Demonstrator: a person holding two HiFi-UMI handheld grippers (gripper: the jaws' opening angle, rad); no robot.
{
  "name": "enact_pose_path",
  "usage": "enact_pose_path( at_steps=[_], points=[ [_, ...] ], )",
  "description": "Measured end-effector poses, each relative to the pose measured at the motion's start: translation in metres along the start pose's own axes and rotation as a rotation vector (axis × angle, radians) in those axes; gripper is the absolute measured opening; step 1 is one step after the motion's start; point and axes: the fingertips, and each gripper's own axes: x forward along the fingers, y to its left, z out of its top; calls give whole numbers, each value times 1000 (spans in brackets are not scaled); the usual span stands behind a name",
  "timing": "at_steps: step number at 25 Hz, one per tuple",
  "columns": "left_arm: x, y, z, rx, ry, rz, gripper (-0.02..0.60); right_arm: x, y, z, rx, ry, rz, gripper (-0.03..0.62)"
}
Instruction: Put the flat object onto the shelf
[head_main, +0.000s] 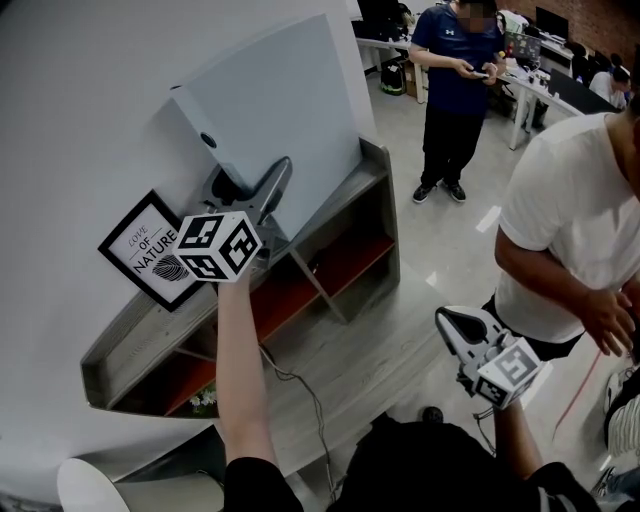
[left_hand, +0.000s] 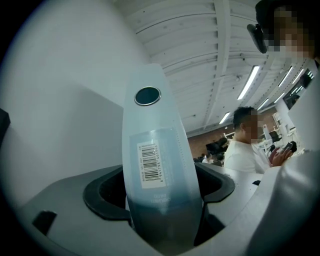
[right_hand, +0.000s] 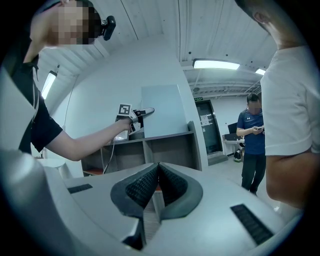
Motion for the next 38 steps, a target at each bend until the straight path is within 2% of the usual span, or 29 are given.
enact_pose_path(
  at_steps=[13,22,25,28,32,38],
  points=[
    [-52,-5,16,22,0,111,396,-16,14,2,7,2,75,14],
    [-102,-35,14,3,-10,185,391,-36,29,-5,5,22,157,14],
    [-121,-49,7,-8,-15,217,354,-42,34,-12,7,35,188,14],
    [-140,-63,0,-16,-5,244,343,-49,39,-18,10,49,223,14],
    [-161,-83,-8,0,-1,275,313,-57,43,-25,12,53,251,14],
    [-188,-110,-22,3,4,316,238,-63,53,-29,13,54,300,14]
  ],
)
